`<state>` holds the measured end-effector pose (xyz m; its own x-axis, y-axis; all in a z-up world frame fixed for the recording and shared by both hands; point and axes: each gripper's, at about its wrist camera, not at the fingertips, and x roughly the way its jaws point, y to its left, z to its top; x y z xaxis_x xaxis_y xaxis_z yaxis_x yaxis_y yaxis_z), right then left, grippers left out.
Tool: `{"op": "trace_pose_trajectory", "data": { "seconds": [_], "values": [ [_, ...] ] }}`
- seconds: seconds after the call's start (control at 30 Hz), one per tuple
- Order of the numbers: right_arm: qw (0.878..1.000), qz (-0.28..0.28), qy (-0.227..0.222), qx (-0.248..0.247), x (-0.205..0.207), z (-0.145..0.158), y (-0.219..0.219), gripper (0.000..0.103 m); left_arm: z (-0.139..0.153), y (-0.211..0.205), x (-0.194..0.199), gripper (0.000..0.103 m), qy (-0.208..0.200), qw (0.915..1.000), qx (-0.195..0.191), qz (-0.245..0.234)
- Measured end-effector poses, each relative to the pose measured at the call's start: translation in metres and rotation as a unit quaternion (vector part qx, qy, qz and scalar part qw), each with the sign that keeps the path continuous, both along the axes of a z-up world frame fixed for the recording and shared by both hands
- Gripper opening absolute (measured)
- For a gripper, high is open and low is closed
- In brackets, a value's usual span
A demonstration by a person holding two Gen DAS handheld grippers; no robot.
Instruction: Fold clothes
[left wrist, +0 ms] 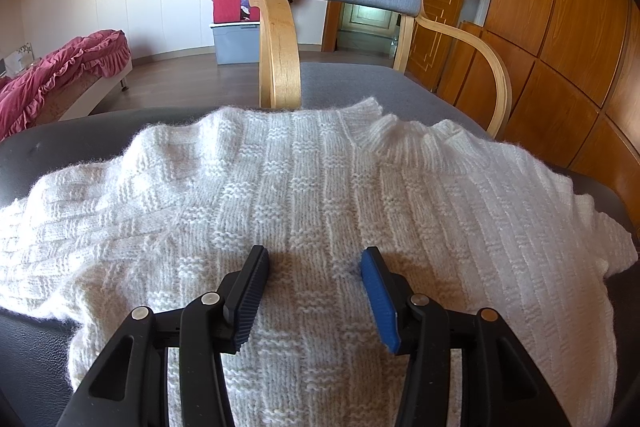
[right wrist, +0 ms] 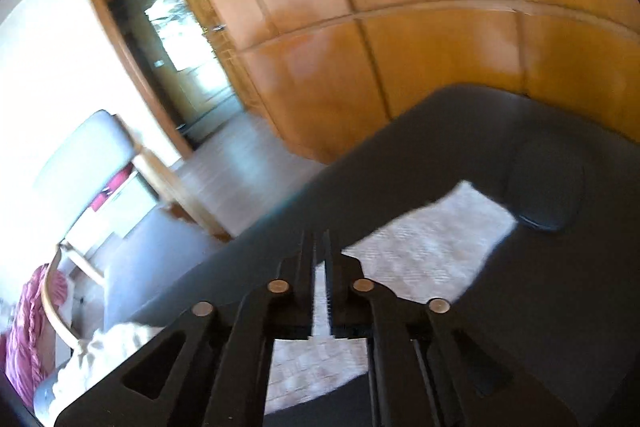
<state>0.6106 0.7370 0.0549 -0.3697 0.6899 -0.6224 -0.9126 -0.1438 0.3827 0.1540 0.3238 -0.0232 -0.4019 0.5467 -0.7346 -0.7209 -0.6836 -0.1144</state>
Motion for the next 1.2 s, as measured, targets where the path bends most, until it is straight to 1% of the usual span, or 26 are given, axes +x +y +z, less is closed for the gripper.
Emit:
{"op": "trace_pose_trajectory", "data": {
  "seconds": [0.03, 0.07, 0.1, 0.17, 0.27, 0.37, 0.43, 0.47, 0.5, 0.53, 0.57, 0.63, 0.67, 0.7, 0.73, 0.83, 0.9, 0.97, 1.07, 1.2],
  "values": [
    [1.000, -0.015, -0.006, -0.017, 0.007, -0.009, 0.008, 0.030, 0.000, 0.000, 0.000, 0.049, 0.000, 1.0000, 0.000, 0.000],
    [0.999, -0.032, -0.013, -0.034, 0.014, -0.018, 0.014, 0.041, 0.000, 0.000, 0.000, 0.049, 0.000, 1.0000, 0.000, 0.000],
    [0.998, -0.049, -0.015, -0.047, 0.022, -0.026, 0.019, 0.043, 0.000, 0.000, 0.000, 0.049, 0.000, 1.0000, 0.000, -0.001],
    [0.994, -0.085, -0.019, -0.073, 0.039, -0.042, 0.029, 0.043, 0.000, 0.000, 0.000, 0.050, 0.001, 1.0000, 0.000, 0.000],
    [0.988, -0.118, -0.032, -0.094, 0.058, -0.059, 0.045, 0.050, 0.000, 0.001, 0.001, 0.050, 0.002, 1.0000, -0.001, 0.000],
    [0.987, -0.125, -0.021, -0.102, 0.062, -0.069, 0.061, 0.053, 0.000, 0.001, 0.001, 0.050, 0.003, 1.0000, -0.003, 0.000],
    [0.988, -0.123, -0.014, -0.093, 0.058, -0.070, 0.070, 0.062, -0.001, 0.001, 0.001, 0.050, 0.004, 1.0000, -0.003, 0.000],
    [0.989, -0.122, -0.011, -0.088, 0.056, -0.070, 0.074, 0.071, -0.001, 0.001, 0.001, 0.050, 0.004, 1.0000, -0.003, 0.000],
    [0.989, -0.123, -0.016, -0.086, 0.050, -0.070, 0.078, 0.077, -0.001, 0.001, 0.001, 0.050, 0.004, 1.0000, -0.003, 0.000],
    [0.988, -0.128, -0.028, -0.086, 0.045, -0.070, 0.082, 0.077, -0.001, 0.001, 0.001, 0.050, 0.004, 1.0000, -0.002, 0.000],
    [0.986, -0.134, -0.050, -0.087, 0.038, -0.069, 0.083, 0.076, -0.001, 0.001, 0.001, 0.050, 0.004, 1.0000, -0.002, -0.001],
    [0.983, -0.136, -0.093, -0.085, 0.025, -0.066, 0.085, 0.050, -0.001, 0.000, 0.001, 0.050, 0.003, 1.0000, 0.000, -0.001],
    [0.982, -0.130, -0.112, -0.081, 0.019, -0.067, 0.087, 0.024, -0.001, 0.000, 0.001, 0.050, 0.003, 1.0000, 0.000, -0.001],
    [0.984, -0.122, -0.107, -0.080, 0.015, -0.065, 0.085, 0.017, -0.001, 0.000, 0.001, 0.050, 0.002, 1.0000, 0.001, -0.001],
    [0.986, -0.112, -0.098, -0.078, 0.011, -0.063, 0.082, 0.017, -0.001, 0.000, 0.001, 0.051, 0.002, 1.0000, 0.002, -0.001],
    [0.988, -0.113, -0.075, -0.080, 0.009, -0.059, 0.076, 0.015, -0.001, 0.000, 0.001, 0.052, 0.000, 1.0000, 0.005, -0.002],
    [0.991, -0.105, -0.041, -0.068, 0.006, -0.049, 0.066, 0.015, -0.001, 0.001, 0.001, 0.054, -0.001, 1.0000, 0.005, -0.004],
    [0.994, -0.090, -0.022, -0.052, -0.002, -0.038, 0.056, 0.015, 0.000, 0.002, 0.002, 0.055, 0.000, 1.0000, 0.005, -0.006],
    [0.998, -0.047, 0.020, -0.027, -0.027, -0.014, 0.037, 0.015, 0.000, 0.002, 0.002, 0.055, -0.001, 1.0000, 0.005, -0.006],
    [0.997, 0.038, 0.064, 0.000, -0.084, 0.015, 0.003, 0.015, 0.000, 0.004, 0.003, 0.056, -0.002, 1.0000, 0.006, -0.006]
  ]
}}
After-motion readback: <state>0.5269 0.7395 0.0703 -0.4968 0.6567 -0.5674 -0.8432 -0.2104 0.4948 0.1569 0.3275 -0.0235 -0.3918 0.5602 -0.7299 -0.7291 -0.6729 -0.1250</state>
